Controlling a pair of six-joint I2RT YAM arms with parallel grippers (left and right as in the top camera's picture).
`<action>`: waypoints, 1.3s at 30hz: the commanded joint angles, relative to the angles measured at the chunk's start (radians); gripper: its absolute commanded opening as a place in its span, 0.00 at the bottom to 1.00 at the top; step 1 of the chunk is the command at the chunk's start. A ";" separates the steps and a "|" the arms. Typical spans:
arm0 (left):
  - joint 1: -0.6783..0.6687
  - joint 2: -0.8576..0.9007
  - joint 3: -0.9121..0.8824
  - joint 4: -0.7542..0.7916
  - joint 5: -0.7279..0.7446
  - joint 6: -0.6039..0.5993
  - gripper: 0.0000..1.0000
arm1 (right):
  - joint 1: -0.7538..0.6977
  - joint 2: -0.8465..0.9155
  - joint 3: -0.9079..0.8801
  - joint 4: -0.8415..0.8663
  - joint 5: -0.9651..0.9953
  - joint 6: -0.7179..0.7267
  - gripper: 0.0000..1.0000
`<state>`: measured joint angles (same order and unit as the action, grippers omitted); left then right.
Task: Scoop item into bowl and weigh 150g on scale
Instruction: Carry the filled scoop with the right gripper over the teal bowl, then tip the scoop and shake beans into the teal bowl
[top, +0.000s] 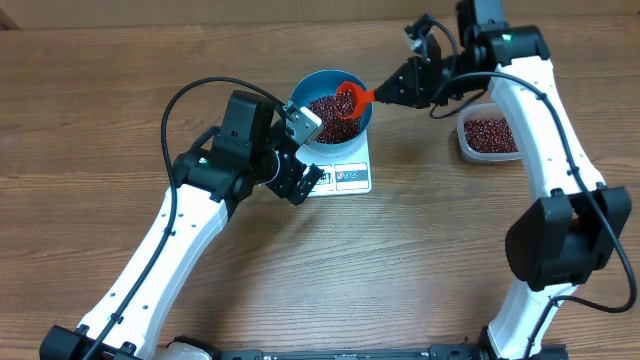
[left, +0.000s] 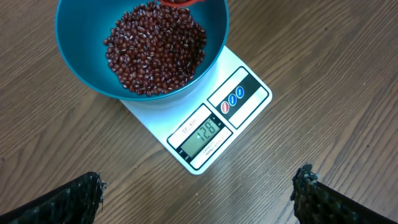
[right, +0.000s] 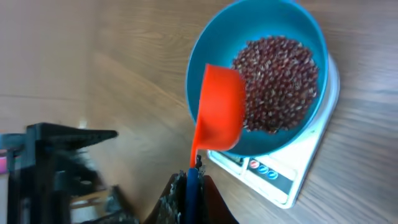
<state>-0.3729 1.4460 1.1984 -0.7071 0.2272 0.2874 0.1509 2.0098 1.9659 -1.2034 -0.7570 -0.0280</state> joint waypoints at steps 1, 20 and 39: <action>0.000 0.000 0.021 0.004 -0.006 0.004 1.00 | 0.055 0.004 0.119 -0.033 0.224 0.006 0.04; 0.000 0.000 0.021 0.004 -0.006 0.004 1.00 | 0.261 -0.001 0.229 -0.086 0.658 0.006 0.04; 0.000 0.000 0.021 0.004 -0.006 0.004 1.00 | 0.258 -0.001 0.229 -0.087 0.652 -0.006 0.04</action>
<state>-0.3729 1.4460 1.1984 -0.7067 0.2272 0.2874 0.4129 2.0098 2.1647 -1.2953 -0.1120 -0.0261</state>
